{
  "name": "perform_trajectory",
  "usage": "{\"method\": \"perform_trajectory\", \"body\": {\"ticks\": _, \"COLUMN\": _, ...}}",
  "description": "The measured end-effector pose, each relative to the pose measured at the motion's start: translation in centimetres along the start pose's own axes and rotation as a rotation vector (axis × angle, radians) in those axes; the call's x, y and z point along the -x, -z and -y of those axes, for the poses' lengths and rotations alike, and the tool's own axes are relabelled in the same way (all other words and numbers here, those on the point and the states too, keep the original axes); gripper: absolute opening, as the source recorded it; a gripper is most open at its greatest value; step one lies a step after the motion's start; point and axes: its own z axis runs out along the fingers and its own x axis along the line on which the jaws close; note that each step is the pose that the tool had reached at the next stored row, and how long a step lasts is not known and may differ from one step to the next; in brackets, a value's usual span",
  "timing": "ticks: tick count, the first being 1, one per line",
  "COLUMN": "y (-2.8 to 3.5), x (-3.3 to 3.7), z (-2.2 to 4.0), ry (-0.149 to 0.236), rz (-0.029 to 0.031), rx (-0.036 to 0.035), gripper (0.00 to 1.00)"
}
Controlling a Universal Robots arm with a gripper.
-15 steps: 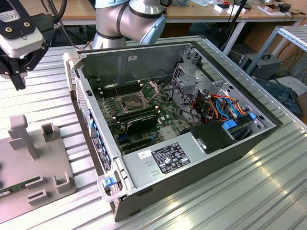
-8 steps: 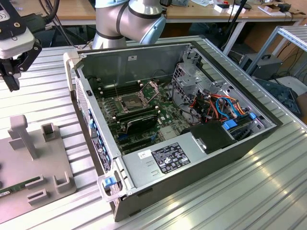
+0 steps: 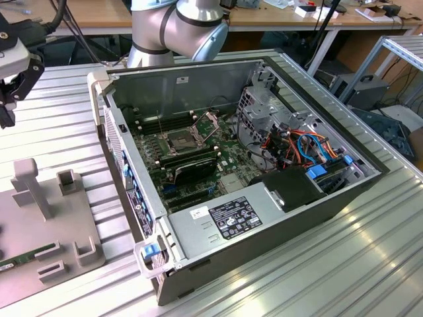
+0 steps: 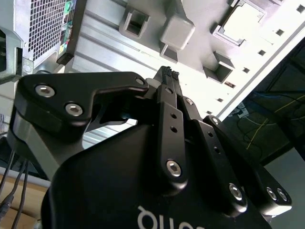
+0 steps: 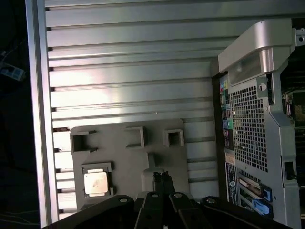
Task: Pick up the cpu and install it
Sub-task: 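Reach for the cpu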
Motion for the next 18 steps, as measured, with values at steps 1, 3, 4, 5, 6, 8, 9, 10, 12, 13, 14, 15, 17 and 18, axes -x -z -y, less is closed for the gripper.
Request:
{"method": "perform_trajectory", "body": {"ticks": 1, "y": 0.00, "x": -0.22, "z": 0.02, "ry": 0.000, "rz": 0.0000, "rx": 0.0000, "gripper": 0.11}}
{"method": "perform_trajectory", "body": {"ticks": 3, "y": -0.02, "x": -0.83, "z": 0.06, "ry": 0.000, "rz": 0.0001, "rx": 0.0000, "gripper": 0.11}}
{"method": "perform_trajectory", "body": {"ticks": 4, "y": -0.03, "x": -0.99, "z": 0.07, "ry": 0.000, "rz": 0.0002, "rx": 0.0001, "gripper": 0.11}}
{"method": "perform_trajectory", "body": {"ticks": 5, "y": -0.04, "x": -1.28, "z": 0.10, "ry": 0.000, "rz": 0.0001, "rx": 0.0001, "gripper": 0.11}}
{"method": "perform_trajectory", "body": {"ticks": 6, "y": -0.05, "x": -1.49, "z": 0.11, "ry": 0.000, "rz": 0.0000, "rx": 0.0000, "gripper": 0.11}}
{"method": "perform_trajectory", "body": {"ticks": 8, "y": -0.08, "x": -1.84, "z": 0.14, "ry": 0.000, "rz": 0.0001, "rx": 0.0000, "gripper": 0.11}}
{"method": "perform_trajectory", "body": {"ticks": 9, "y": -0.10, "x": -2.02, "z": 0.16, "ry": 0.000, "rz": 0.0001, "rx": 0.0000, "gripper": 0.11}}
{"method": "perform_trajectory", "body": {"ticks": 10, "y": -0.11, "x": -2.24, "z": 0.17, "ry": 0.000, "rz": 0.0001, "rx": 0.0000, "gripper": 0.11}}
{"method": "perform_trajectory", "body": {"ticks": 12, "y": -0.14, "x": -2.65, "z": 0.21, "ry": 0.000, "rz": 0.0000, "rx": 0.0000, "gripper": 0.11}}
{"method": "perform_trajectory", "body": {"ticks": 13, "y": -0.16, "x": -2.82, "z": 0.22, "ry": 0.000, "rz": 0.0001, "rx": 0.0000, "gripper": 0.11}}
{"method": "perform_trajectory", "body": {"ticks": 14, "y": -0.18, "x": -3.19, "z": 0.25, "ry": 0.000, "rz": 0.0000, "rx": 0.0000, "gripper": 0.11}}
{"method": "perform_trajectory", "body": {"ticks": 15, "y": -0.21, "x": -3.44, "z": 0.27, "ry": 0.000, "rz": 0.0001, "rx": 0.0000, "gripper": 0.11}}
{"method": "perform_trajectory", "body": {"ticks": 17, "y": -0.24, "x": -3.98, "z": 0.31, "ry": 0.000, "rz": 0.0000, "rx": 0.0000, "gripper": 0.11}}
{"method": "perform_trajectory", "body": {"ticks": 18, "y": -0.25, "x": -4.15, "z": 0.32, "ry": 0.000, "rz": 0.0000, "rx": 0.0000, "gripper": 0.11}}
